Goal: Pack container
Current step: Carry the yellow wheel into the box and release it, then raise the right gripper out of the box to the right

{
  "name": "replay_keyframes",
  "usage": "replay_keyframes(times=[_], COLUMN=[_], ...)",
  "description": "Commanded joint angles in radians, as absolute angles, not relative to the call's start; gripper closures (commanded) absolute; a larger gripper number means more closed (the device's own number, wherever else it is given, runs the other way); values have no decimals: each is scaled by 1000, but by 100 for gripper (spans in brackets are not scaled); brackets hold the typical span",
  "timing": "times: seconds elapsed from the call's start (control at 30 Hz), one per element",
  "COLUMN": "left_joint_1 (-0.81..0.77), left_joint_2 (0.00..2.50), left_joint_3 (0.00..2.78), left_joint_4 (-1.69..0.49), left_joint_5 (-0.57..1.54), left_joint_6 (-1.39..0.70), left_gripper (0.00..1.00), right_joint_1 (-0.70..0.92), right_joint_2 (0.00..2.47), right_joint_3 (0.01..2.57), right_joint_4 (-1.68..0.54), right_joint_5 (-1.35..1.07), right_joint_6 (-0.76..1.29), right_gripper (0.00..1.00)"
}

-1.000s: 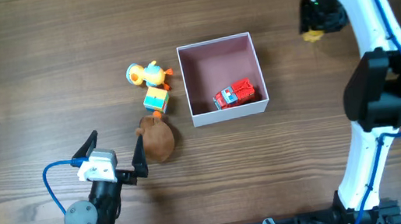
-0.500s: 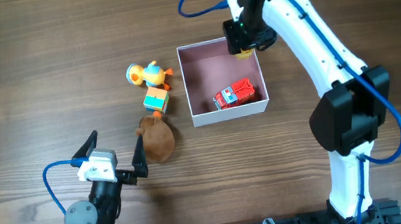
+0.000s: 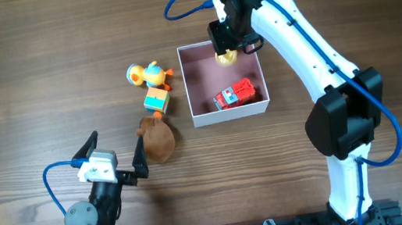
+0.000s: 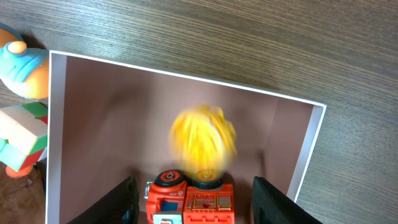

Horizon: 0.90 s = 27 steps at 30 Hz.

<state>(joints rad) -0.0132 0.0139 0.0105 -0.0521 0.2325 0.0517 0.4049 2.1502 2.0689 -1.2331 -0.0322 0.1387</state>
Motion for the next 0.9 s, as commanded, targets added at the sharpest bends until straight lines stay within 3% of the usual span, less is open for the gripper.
replay_keyframes(times=[0.0,0.37,0.57,0.67,0.77,0.87], left_joint_1=[-15,-15,-15,-15,-15,-15], left_joint_2=[7,7,7,7,7,7], left_joint_3=[6,6,6,6,6,6], left_joint_4=[-55,-56,-56,-56,-56,-55], left_joint_5=[231,231,230,231,231,231], left_joint_6=[67,67,67,67,67,67], left_gripper=[0,0,0,0,0,0], right_joint_1=[403,388,409,474,565,589], right_joint_2=[2170,2171,2097,2060,2054,2051], right_joint_3=[2060,2077,2150,2150,2150,2150], right_joint_4=[-1232,-1225,-1238,-1252,-1275,-1272], right_joint_5=[1,24,-227,-262,-190,-10], right_joint_6=[158,160,168,168,165,240], right_gripper=[45,37,32,22,1,0])
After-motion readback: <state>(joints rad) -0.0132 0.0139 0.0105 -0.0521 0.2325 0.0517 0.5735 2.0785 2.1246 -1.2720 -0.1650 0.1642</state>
